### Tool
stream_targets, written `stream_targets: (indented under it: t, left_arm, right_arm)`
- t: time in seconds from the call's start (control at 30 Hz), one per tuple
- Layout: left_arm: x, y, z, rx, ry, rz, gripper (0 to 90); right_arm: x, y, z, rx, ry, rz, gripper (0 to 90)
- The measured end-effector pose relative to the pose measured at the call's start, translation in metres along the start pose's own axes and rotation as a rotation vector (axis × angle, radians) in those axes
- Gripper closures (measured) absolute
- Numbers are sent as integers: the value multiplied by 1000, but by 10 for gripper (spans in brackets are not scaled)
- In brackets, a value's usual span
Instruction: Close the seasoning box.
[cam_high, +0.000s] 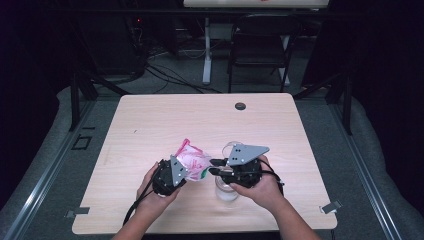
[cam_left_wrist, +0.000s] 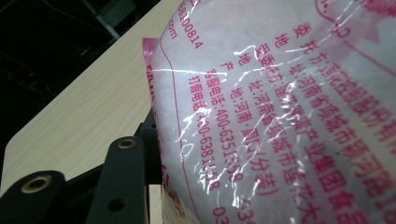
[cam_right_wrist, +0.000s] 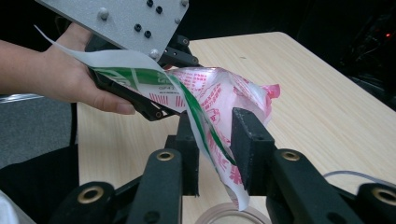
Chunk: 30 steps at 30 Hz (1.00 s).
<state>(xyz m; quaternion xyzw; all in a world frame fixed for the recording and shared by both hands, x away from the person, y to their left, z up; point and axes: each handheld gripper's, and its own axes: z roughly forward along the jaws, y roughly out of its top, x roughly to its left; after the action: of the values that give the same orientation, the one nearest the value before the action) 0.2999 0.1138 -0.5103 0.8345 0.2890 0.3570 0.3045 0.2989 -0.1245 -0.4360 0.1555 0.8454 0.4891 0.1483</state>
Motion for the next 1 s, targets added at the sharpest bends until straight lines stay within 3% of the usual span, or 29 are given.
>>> stream_targets:
  t: [0.3,0.6,0.93,1.0]
  left_arm:
    - [2,4,3,8,8,18,549]
    - [4,6,6,32,-3,46,552]
    - [5,8,9,49,-11,61,554]
    - [4,10,8,63,-8,82,555]
  right_arm:
    - [-2,-1,-6,-9,-56,-63,636]
    - [3,1,-5,3,-57,-129,614]
    - [8,4,-3,7,-40,-155,625]
    - [9,4,-3,12,-33,-162,648]
